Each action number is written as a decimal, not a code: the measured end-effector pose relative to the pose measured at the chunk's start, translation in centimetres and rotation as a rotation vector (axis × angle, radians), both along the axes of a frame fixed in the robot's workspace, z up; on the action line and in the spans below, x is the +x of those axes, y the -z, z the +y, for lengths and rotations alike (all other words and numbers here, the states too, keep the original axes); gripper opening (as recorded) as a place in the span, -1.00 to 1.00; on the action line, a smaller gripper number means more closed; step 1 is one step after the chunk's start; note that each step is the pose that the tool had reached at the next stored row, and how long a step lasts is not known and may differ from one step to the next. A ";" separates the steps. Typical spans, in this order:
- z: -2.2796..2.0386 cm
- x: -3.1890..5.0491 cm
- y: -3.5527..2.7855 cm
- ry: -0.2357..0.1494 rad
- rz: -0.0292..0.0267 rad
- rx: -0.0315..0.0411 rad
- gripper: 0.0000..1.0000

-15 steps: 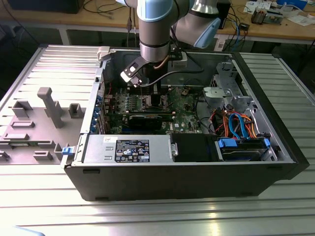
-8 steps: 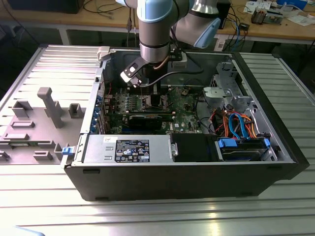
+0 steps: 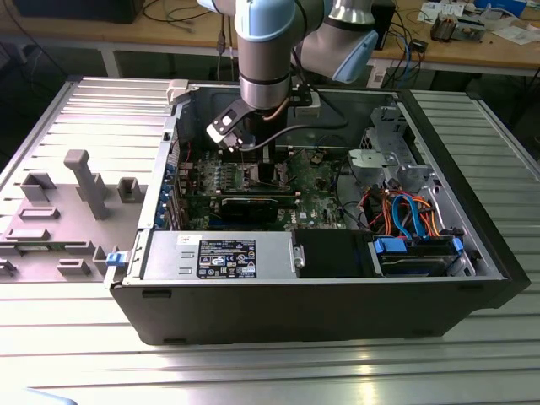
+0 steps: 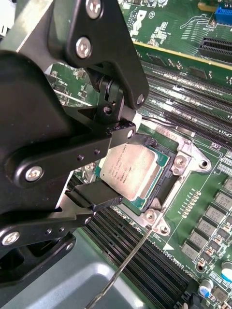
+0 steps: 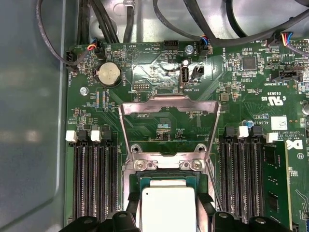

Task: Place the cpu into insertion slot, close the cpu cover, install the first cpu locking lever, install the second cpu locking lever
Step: 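Place the cpu into insertion slot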

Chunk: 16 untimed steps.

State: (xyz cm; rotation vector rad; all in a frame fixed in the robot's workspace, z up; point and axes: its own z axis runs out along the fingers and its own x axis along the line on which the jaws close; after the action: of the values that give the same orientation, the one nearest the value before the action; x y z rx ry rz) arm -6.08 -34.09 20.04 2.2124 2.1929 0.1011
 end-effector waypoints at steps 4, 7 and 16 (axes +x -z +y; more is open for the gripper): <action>0.00 0.00 0.00 0.000 0.0000 0.0073 0.08; 0.00 0.00 0.00 0.000 0.0000 0.0082 0.08; -0.01 0.00 0.03 0.002 0.0000 0.0100 0.08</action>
State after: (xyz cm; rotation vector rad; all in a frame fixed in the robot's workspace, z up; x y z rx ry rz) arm -6.08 -34.10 20.01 2.2196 2.1951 0.1123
